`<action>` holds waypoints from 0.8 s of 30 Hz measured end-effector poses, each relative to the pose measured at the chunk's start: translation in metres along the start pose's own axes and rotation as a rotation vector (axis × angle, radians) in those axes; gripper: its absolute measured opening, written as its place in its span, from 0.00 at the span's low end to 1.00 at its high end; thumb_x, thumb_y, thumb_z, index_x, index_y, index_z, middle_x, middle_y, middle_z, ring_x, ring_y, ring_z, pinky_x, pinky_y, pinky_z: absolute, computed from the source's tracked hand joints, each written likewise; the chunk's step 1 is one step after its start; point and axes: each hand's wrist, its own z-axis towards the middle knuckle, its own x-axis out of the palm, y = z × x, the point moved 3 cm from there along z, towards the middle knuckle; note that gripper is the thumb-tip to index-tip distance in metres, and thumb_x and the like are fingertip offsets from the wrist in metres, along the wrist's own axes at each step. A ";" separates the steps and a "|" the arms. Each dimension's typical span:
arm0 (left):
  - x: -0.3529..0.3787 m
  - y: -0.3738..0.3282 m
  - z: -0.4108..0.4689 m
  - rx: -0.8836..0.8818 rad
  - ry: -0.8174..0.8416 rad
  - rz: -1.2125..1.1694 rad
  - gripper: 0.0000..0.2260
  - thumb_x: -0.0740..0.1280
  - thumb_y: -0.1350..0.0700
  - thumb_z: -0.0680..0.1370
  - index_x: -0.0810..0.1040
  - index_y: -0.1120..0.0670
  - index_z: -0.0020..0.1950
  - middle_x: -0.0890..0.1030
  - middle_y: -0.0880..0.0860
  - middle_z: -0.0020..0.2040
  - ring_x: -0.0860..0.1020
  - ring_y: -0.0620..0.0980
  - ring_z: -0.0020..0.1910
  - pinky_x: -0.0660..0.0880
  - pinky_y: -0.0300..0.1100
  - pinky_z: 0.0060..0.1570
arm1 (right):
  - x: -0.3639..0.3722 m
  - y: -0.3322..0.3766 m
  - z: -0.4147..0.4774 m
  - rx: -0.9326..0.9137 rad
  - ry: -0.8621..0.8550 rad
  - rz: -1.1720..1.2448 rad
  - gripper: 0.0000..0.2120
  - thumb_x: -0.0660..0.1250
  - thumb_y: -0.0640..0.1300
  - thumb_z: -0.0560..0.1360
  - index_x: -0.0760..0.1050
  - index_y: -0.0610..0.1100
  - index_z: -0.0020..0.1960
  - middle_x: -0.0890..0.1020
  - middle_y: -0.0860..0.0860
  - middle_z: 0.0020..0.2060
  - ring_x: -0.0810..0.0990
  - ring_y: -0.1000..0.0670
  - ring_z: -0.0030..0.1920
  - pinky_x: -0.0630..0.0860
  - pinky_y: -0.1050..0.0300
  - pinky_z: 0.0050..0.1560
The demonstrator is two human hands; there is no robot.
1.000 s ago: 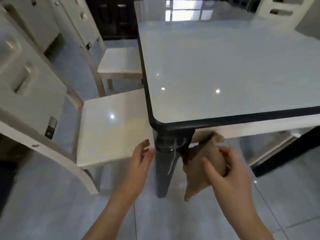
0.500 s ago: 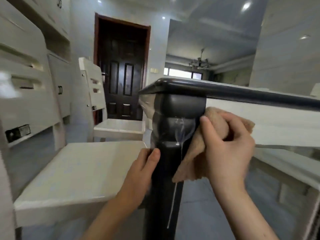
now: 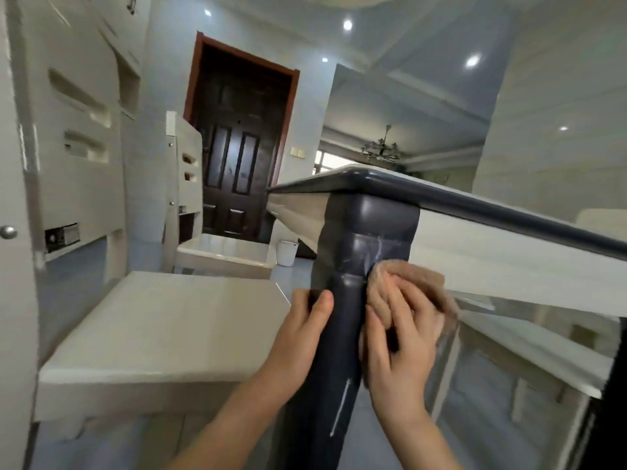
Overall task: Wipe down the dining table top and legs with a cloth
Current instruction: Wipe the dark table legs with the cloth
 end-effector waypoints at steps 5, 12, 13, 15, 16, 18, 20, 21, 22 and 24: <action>0.001 0.007 0.004 0.027 0.015 -0.022 0.12 0.61 0.35 0.72 0.71 0.42 0.43 0.81 0.44 0.42 0.80 0.43 0.45 0.75 0.45 0.47 | -0.004 0.011 0.069 -0.099 -0.031 -0.013 0.18 0.69 0.37 0.75 0.77 0.47 0.64 0.75 0.53 0.58 0.73 0.49 0.59 0.65 0.62 0.63; -0.004 0.009 0.003 0.064 0.072 -0.066 0.20 0.63 0.33 0.68 0.70 0.47 0.46 0.81 0.48 0.44 0.81 0.46 0.47 0.74 0.45 0.47 | -0.009 0.001 0.014 -0.216 0.152 -0.108 0.18 0.67 0.44 0.75 0.76 0.48 0.65 0.73 0.56 0.61 0.68 0.58 0.64 0.63 0.62 0.66; -0.005 0.009 0.004 0.070 0.077 -0.055 0.20 0.62 0.32 0.67 0.70 0.47 0.45 0.81 0.48 0.43 0.80 0.46 0.47 0.75 0.46 0.48 | -0.009 0.001 0.028 -0.192 0.115 -0.089 0.18 0.67 0.43 0.75 0.76 0.48 0.65 0.73 0.56 0.60 0.69 0.57 0.63 0.63 0.62 0.66; -0.005 0.010 0.004 0.074 0.087 -0.045 0.22 0.61 0.31 0.67 0.70 0.48 0.47 0.81 0.48 0.44 0.80 0.47 0.47 0.76 0.48 0.49 | -0.004 0.005 0.060 -0.110 0.001 -0.043 0.17 0.69 0.40 0.75 0.77 0.46 0.64 0.73 0.55 0.58 0.70 0.59 0.61 0.65 0.63 0.65; -0.005 0.009 0.004 0.072 0.097 -0.063 0.22 0.62 0.31 0.67 0.70 0.47 0.47 0.81 0.49 0.45 0.81 0.47 0.48 0.76 0.47 0.48 | -0.001 0.008 0.070 -0.081 -0.046 -0.027 0.17 0.69 0.38 0.75 0.77 0.45 0.64 0.72 0.56 0.57 0.70 0.60 0.61 0.65 0.64 0.65; -0.004 0.009 0.003 0.064 0.107 -0.106 0.20 0.63 0.32 0.67 0.71 0.46 0.47 0.81 0.48 0.45 0.81 0.45 0.47 0.75 0.43 0.46 | 0.003 0.016 0.065 -0.051 -0.042 -0.006 0.17 0.70 0.37 0.75 0.78 0.45 0.64 0.72 0.59 0.56 0.71 0.60 0.61 0.66 0.64 0.64; -0.004 0.009 0.002 0.071 0.097 -0.117 0.21 0.63 0.33 0.67 0.71 0.47 0.48 0.82 0.48 0.46 0.81 0.44 0.48 0.74 0.43 0.47 | -0.001 0.015 0.041 -0.120 0.061 -0.037 0.18 0.68 0.40 0.75 0.77 0.48 0.65 0.72 0.59 0.57 0.71 0.59 0.62 0.65 0.64 0.64; -0.004 0.009 0.001 0.073 0.096 -0.119 0.21 0.63 0.33 0.67 0.71 0.47 0.49 0.82 0.47 0.47 0.81 0.44 0.48 0.75 0.43 0.47 | -0.007 0.012 0.029 -0.159 0.116 -0.055 0.18 0.67 0.42 0.75 0.75 0.51 0.65 0.72 0.58 0.58 0.71 0.57 0.62 0.65 0.63 0.64; -0.005 0.009 0.001 0.068 0.104 -0.117 0.22 0.63 0.33 0.68 0.71 0.48 0.51 0.82 0.47 0.48 0.81 0.44 0.50 0.75 0.43 0.49 | -0.013 0.007 0.024 -0.183 0.149 -0.073 0.19 0.66 0.42 0.76 0.74 0.52 0.66 0.73 0.57 0.59 0.72 0.54 0.62 0.66 0.61 0.64; -0.004 0.007 0.001 0.061 0.130 -0.110 0.21 0.62 0.35 0.71 0.71 0.49 0.55 0.82 0.46 0.50 0.81 0.43 0.51 0.76 0.42 0.49 | -0.019 -0.004 0.034 -0.146 0.107 -0.092 0.19 0.68 0.39 0.76 0.75 0.52 0.65 0.74 0.53 0.58 0.73 0.50 0.60 0.67 0.59 0.63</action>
